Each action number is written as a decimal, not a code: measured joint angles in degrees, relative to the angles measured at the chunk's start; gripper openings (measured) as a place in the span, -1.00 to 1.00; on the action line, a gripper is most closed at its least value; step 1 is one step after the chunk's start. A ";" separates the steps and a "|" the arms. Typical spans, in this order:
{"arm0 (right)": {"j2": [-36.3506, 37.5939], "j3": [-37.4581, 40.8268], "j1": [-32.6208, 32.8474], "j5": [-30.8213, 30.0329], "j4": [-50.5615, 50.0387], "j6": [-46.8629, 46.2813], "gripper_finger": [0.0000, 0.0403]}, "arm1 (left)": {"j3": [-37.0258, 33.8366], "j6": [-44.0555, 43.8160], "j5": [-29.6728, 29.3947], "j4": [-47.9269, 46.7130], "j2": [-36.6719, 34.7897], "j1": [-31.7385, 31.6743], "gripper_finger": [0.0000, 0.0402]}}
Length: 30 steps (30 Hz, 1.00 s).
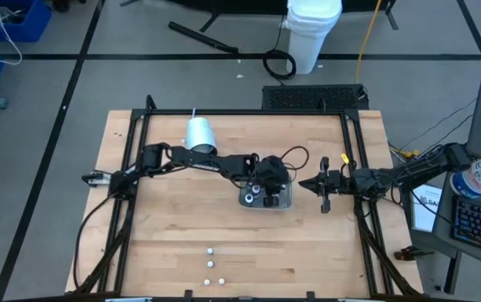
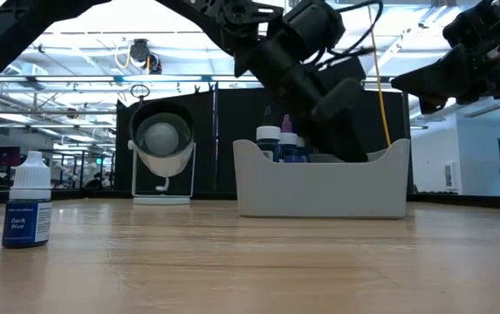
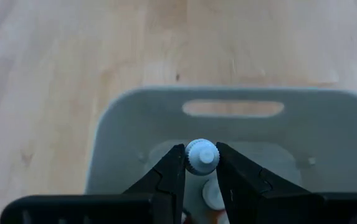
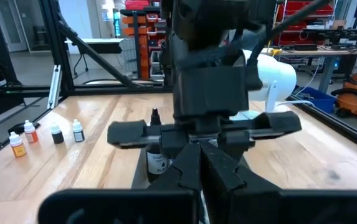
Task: Pick & Place food coloring
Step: Put the small green food coloring bottle into the white bin, then put the right small orange food coloring bottle into the white bin
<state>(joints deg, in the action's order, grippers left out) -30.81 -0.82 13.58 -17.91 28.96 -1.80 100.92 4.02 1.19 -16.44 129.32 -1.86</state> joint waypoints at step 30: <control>-0.02 0.00 0.00 0.00 2.97 4.38 -1.00 | -0.09 5.35 3.38 1.58 0.36 1.24 -0.12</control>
<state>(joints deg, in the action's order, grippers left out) -30.83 -0.82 13.58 -17.91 31.93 2.58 100.84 9.37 4.57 -14.85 129.68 -0.62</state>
